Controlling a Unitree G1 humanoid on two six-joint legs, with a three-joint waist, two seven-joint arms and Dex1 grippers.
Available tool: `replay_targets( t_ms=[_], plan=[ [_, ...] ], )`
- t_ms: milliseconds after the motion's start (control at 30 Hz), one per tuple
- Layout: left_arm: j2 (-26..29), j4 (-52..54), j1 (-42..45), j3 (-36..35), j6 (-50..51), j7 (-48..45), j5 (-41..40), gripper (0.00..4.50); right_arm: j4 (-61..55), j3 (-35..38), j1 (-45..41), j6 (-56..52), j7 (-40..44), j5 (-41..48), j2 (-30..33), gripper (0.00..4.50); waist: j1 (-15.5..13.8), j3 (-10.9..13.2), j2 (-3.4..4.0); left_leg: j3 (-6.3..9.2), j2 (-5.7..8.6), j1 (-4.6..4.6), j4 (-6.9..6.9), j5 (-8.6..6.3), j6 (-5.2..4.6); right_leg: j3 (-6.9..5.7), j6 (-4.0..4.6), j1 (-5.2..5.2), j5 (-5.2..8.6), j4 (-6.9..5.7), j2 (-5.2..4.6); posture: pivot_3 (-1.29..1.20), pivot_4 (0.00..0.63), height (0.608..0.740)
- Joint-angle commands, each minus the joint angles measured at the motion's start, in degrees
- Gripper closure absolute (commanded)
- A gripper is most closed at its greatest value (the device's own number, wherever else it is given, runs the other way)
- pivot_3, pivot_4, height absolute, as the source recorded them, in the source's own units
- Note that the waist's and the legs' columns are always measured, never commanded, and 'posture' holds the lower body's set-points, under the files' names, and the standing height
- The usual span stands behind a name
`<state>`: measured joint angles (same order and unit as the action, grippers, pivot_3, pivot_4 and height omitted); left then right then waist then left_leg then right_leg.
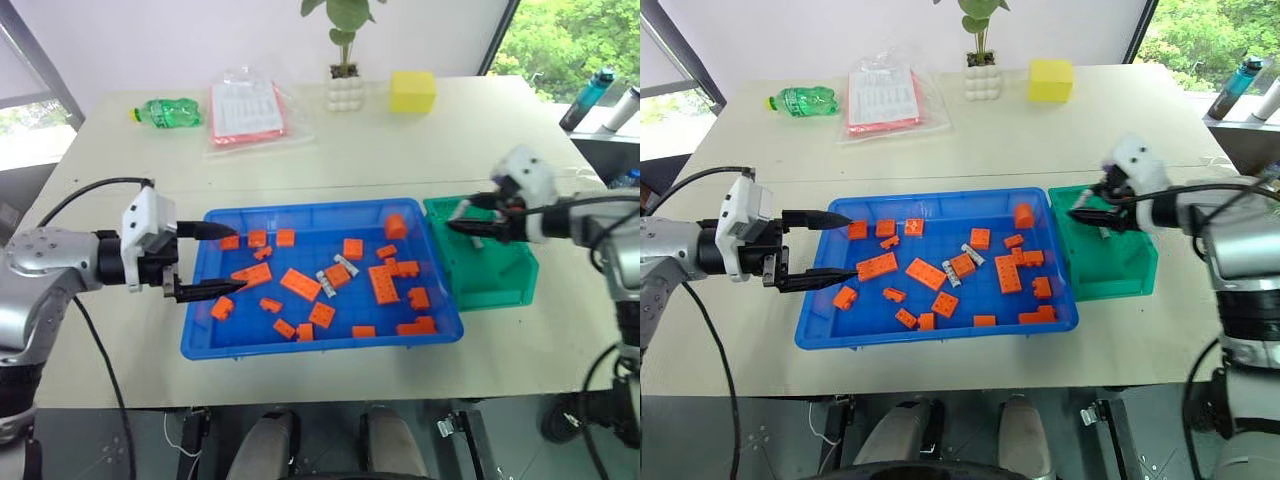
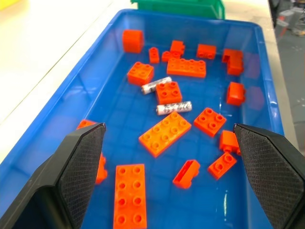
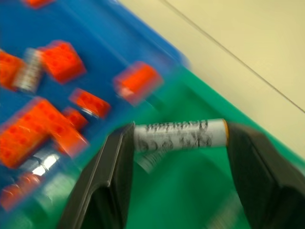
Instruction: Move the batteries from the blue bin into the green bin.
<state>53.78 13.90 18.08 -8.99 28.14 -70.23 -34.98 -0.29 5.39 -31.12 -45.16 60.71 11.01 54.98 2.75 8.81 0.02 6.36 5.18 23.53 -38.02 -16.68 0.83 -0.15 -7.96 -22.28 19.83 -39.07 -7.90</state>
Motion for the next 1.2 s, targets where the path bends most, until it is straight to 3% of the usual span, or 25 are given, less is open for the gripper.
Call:
replay_targets(
  t_ms=[33,67,133,167,233,400,533,800,1200],
  plan=[
    [-0.09,-0.64,1.78,0.42,-1.25,-0.56,0.55,0.0,-2.24,2.32,3.15,1.46,-1.0,0.94,1.43,2.25,-0.06,0.0,0.0,0.0,0.0,0.0,-0.01,0.0,0.0,0.0,0.0,0.01,0.0,0.01,0.0,0.0,0.15,0.726],
    [-0.14,-0.81,1.95,0.54,-1.31,-0.67,0.61,0.0,-2.19,2.4,3.7,1.7,-1.39,0.91,1.54,2.25,-0.07,0.0,0.0,-0.01,0.0,0.0,-0.03,0.0,-0.01,0.0,0.0,0.02,0.0,0.01,-0.01,0.0,0.15,0.726],
    [-0.27,-1.09,2.32,0.83,-1.45,-0.88,0.76,0.0,-2.08,2.46,4.1,1.99,-2.17,1.12,1.55,1.11,-0.15,0.01,0.01,-0.06,0.02,0.0,-0.03,0.0,-0.01,0.01,0.0,0.0,0.0,0.02,-0.04,0.0,0.15,0.726],
    [-0.36,-1.24,2.58,1.01,-1.55,-0.99,0.87,0.0,-2.07,2.34,3.72,2.48,-2.52,1.05,1.57,0.88,-0.18,0.01,0.01,-0.05,0.02,0.0,-0.03,0.0,-0.01,0.01,0.0,0.0,0.0,0.01,-0.03,0.0,0.15,0.726],
    [-0.5,-1.56,3.12,1.35,-1.72,-1.13,1.08,0.0,-1.91,1.84,1.4,2.79,-2.66,1.33,1.75,0.01,-0.21,0.01,0.01,-0.02,0.02,0.0,-0.05,0.0,-0.01,0.0,0.0,0.01,0.0,0.01,-0.02,0.0,0.15,0.726],
    [-0.48,-2.11,3.79,1.64,-2.05,-1.37,1.32,0.0,-4.0,-2.13,-8.58,6.11,2.18,4.73,-0.74,0.01,-0.09,0.02,0.02,-0.03,0.03,0.0,-0.06,0.0,-0.01,0.0,0.0,0.01,0.0,0.05,-0.04,0.0,0.15,0.726],
    [-0.38,-2.39,4.36,1.92,-2.03,-1.64,1.47,0.0,-2.53,-11.14,-17.66,11.69,13.32,6.82,-5.57,0.01,0.49,0.01,0.02,-0.01,-0.05,0.0,-0.05,0.0,0.0,0.0,0.0,0.0,0.0,0.06,0.04,0.0,0.15,0.726],
    [-0.31,-0.34,4.32,1.79,-1.23,-0.93,1.11,0.0,14.77,-30.06,-27.88,34.03,28.83,-3.47,-17.88,0.01,0.62,0.03,-0.03,0.22,0.04,0.02,-0.12,0.0,0.0,-0.02,0.0,0.02,0.0,0.03,0.03,0.0,0.15,0.726],
    [0.78,6.92,-1.9,-3.02,1.58,2.96,-1.1,0.0,38.51,-34.81,-32.87,52.21,31.28,-12.38,-31.71,0.01,1.51,0.03,-0.03,0.31,-0.01,0.03,-0.12,0.03,0.05,-0.06,0.0,-0.07,0.0,-0.04,0.09,0.0,0.15,0.726]
  ],
)
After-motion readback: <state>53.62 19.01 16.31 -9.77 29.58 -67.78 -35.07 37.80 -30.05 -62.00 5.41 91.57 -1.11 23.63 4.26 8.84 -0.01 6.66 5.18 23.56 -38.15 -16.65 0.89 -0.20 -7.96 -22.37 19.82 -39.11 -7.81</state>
